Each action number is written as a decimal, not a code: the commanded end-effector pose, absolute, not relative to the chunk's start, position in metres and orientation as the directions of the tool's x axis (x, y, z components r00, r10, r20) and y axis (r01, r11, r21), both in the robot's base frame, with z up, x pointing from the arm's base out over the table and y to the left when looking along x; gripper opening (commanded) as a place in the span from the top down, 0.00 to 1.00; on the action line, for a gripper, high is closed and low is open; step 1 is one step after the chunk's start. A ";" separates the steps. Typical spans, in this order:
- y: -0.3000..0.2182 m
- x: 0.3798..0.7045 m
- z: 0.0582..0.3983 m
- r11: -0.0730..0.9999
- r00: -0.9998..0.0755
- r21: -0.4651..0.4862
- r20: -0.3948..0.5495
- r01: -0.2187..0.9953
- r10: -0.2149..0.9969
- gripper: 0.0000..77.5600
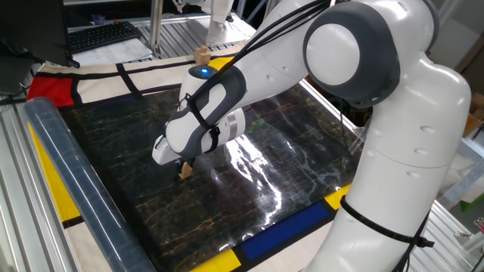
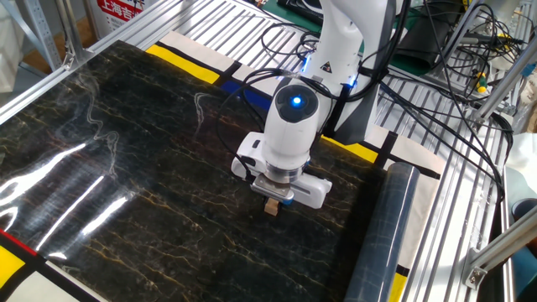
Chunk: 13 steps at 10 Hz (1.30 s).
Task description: Hold a small block with the gripper and sweep it from left to right on the table
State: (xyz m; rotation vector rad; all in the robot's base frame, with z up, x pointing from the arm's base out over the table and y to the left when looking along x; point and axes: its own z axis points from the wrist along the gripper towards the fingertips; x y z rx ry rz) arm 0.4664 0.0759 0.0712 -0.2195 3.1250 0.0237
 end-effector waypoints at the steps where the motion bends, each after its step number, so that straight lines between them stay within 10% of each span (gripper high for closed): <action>1: 0.078 0.459 0.064 0.989 -0.990 0.015 0.002 -0.144 -0.144 0.98; 13: 0.064 0.449 0.111 0.997 -0.997 0.047 0.029 -0.066 -0.068 0.98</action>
